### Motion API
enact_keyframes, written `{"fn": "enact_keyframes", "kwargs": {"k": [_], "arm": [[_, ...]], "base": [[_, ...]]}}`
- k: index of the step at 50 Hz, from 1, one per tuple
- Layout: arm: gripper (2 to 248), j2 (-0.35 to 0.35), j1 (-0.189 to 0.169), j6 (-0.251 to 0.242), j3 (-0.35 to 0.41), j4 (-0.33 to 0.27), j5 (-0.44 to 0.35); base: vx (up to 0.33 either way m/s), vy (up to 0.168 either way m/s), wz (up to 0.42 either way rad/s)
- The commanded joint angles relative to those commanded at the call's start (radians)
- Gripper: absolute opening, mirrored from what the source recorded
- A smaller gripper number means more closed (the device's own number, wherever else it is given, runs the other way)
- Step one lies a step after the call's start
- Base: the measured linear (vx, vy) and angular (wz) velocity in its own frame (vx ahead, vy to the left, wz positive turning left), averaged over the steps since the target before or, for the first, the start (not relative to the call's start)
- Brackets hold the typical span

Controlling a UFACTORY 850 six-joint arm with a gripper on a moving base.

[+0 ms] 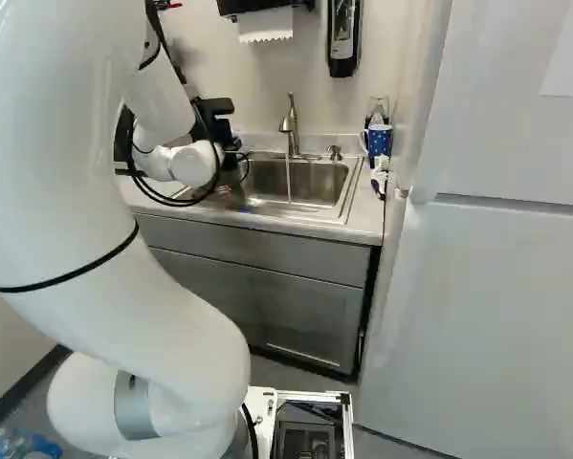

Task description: Rinse the cup and place it in the tray

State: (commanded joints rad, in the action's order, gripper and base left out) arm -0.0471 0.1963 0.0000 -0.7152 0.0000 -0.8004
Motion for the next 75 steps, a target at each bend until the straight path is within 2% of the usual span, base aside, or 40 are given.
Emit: {"fn": "enact_keyframes", "kwargs": {"k": [37,49,75], "arm": [[124,-0.041,-0.099,0.0,0.037,0.0,0.0],[124,-0.072,-0.128,0.0,0.033,0.0,-0.002],[124,-0.095,-0.204,0.0,0.008,0.0,-0.024]], "base": [[0.0,0.0,0.0],[0.0,0.0,0.0],[0.0,0.0,0.0]]}}
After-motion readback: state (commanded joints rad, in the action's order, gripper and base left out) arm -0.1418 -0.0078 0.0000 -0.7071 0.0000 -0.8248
